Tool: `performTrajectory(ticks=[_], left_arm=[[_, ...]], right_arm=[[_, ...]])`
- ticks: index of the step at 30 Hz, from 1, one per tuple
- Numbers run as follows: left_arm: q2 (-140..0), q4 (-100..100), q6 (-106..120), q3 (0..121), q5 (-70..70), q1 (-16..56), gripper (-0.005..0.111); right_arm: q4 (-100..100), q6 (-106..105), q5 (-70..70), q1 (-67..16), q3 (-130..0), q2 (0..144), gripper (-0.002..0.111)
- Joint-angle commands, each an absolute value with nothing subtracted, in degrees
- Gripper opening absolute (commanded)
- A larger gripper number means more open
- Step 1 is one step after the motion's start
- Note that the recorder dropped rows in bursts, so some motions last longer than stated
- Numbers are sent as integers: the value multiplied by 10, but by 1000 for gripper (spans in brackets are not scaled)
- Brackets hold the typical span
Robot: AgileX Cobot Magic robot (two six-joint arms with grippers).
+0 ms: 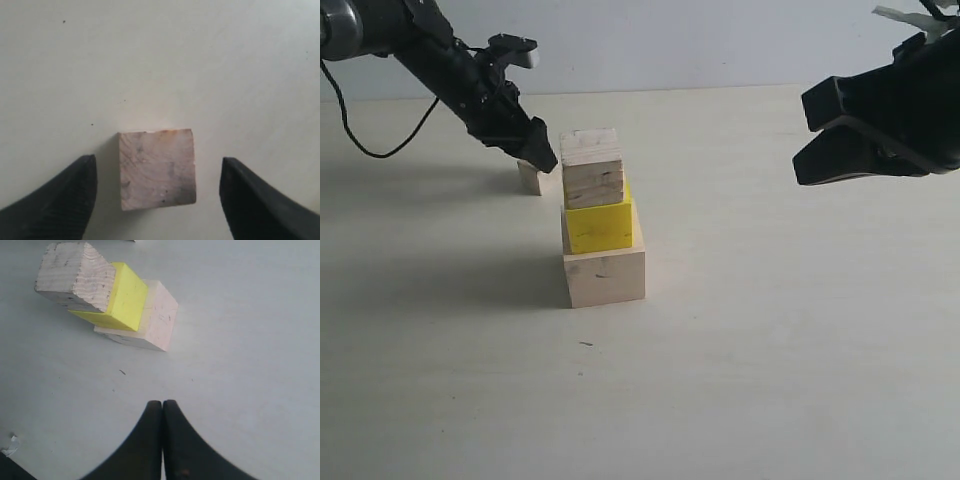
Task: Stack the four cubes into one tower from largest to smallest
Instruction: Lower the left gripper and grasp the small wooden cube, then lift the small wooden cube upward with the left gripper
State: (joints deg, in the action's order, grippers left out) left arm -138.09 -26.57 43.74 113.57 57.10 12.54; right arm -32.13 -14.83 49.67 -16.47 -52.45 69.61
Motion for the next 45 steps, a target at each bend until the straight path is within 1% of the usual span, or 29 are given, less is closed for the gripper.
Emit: performTrajectory(ticks=[1, 11, 15, 18, 19, 21, 24, 25, 31, 36, 45], left_arm=[[-1380, -282, 450, 1134, 570, 128, 68], [-1393, -280, 450, 1134, 570, 128, 68], [-1393, -279, 450, 1134, 567, 128, 63], [-1393, -275, 450, 1134, 563, 128, 53], [-1393, -275, 445, 1134, 563, 128, 47], [-1391, -275, 437, 1134, 563, 128, 31], [-1375, -269, 430, 1134, 569, 126, 3], [-1367, -264, 430, 1134, 573, 125, 0], [-1299, -256, 420, 1134, 607, 125, 0], [-1241, -266, 462, 1134, 699, 125, 0], [-1126, -287, 477, 1134, 700, 127, 0]], right_arm=[[-322, -155, 497, -162, -523, 693, 0], [-322, -154, 496, -162, -523, 693, 0], [-322, -154, 496, -162, -523, 693, 0], [-322, -154, 496, -162, -523, 693, 0], [-322, -154, 496, -162, -523, 693, 0], [-322, -154, 496, -162, -523, 693, 0], [-322, -154, 496, -162, -523, 693, 0], [-322, -154, 496, -162, -523, 693, 0], [-323, -154, 496, -162, -523, 693, 0], [-323, -159, 496, -162, -523, 693, 0], [-323, -175, 518, -162, -523, 693, 0]])
